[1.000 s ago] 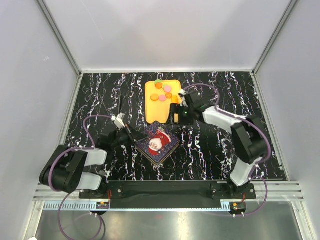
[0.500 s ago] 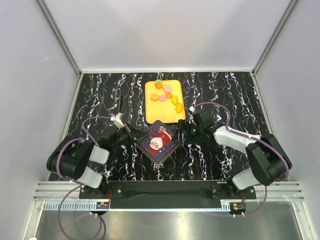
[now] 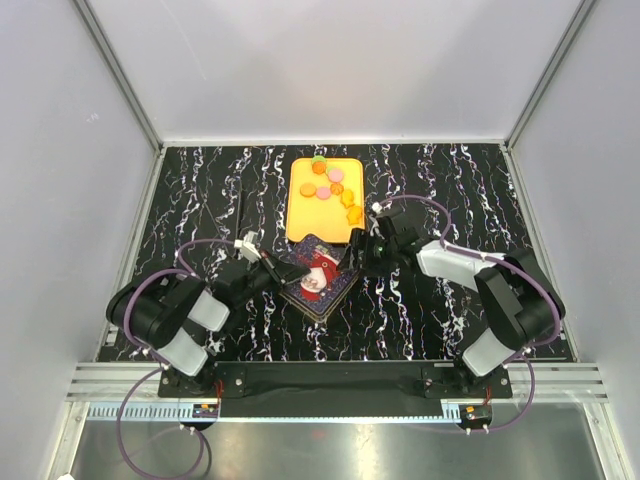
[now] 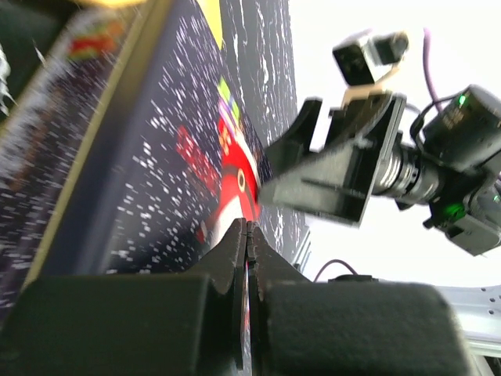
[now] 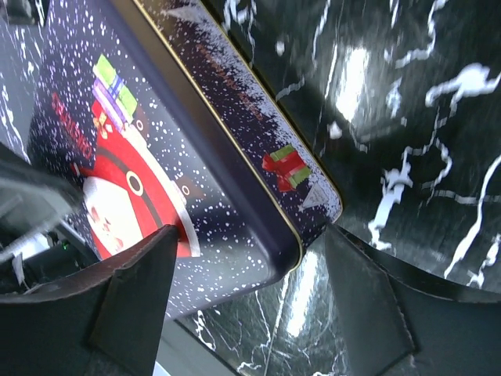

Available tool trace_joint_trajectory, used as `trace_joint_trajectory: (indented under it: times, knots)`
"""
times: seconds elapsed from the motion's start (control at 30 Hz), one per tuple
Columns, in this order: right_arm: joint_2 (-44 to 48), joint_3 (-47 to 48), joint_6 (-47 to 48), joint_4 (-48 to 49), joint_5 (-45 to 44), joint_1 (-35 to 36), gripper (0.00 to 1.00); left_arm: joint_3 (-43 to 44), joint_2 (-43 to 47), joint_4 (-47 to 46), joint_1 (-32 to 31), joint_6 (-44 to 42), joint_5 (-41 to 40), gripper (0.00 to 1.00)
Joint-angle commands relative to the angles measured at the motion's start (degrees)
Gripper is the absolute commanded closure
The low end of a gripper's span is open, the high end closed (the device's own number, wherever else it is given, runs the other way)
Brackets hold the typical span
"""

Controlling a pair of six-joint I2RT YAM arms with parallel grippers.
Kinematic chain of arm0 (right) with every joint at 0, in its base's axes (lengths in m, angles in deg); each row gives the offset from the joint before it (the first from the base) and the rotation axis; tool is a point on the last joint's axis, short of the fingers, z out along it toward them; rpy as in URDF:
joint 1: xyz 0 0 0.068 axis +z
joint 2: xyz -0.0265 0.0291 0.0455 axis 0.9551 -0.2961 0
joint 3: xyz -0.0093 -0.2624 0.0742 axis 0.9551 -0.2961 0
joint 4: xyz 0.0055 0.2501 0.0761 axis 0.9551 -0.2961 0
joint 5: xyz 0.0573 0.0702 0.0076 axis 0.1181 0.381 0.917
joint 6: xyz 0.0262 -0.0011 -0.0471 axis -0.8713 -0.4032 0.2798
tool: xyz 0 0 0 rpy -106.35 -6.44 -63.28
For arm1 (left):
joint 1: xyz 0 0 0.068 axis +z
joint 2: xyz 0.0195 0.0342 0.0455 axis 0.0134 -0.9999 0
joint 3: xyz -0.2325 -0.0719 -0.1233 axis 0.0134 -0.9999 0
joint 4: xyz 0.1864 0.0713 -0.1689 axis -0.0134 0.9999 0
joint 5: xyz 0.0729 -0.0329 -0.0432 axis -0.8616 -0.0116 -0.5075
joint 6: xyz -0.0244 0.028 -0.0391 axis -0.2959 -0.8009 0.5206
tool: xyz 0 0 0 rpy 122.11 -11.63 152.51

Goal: Pack the cookies

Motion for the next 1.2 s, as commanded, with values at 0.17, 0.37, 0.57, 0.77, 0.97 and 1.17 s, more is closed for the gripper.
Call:
trace_joint_trajectory:
  times: [0.17,0.37,0.57,0.77,0.97,1.17]
  knots:
    - [-1.46,4.13,3.64,-3.50,-3.84,-1.60,0.39,-2.03,3.92,26.75,-0.90,-8.89,-0.43,1.00]
    - [0.21,3.68,4.87,-4.73,-4.19,-2.13,0.40,4.29,18.86,37.86,0.07,-13.28,3.19,1.00]
    - [0.56,4.38,5.84,-5.96,-4.80,-2.13,0.41,17.11,34.76,70.83,-0.02,-25.49,-9.69,1.00]
    - [-0.32,5.44,6.37,-6.93,-5.15,-2.13,0.41,30.48,36.55,94.76,-2.29,-32.62,-24.73,1.00]
    - [-0.76,5.97,6.72,-7.37,-5.42,-2.13,0.41,35.15,35.23,102.60,-5.82,-34.73,-33.29,1.00]
    - [-1.37,5.62,6.72,-7.02,-5.07,-1.96,0.42,29.27,29.17,97.87,-8.01,-34.65,-31.62,1.00]
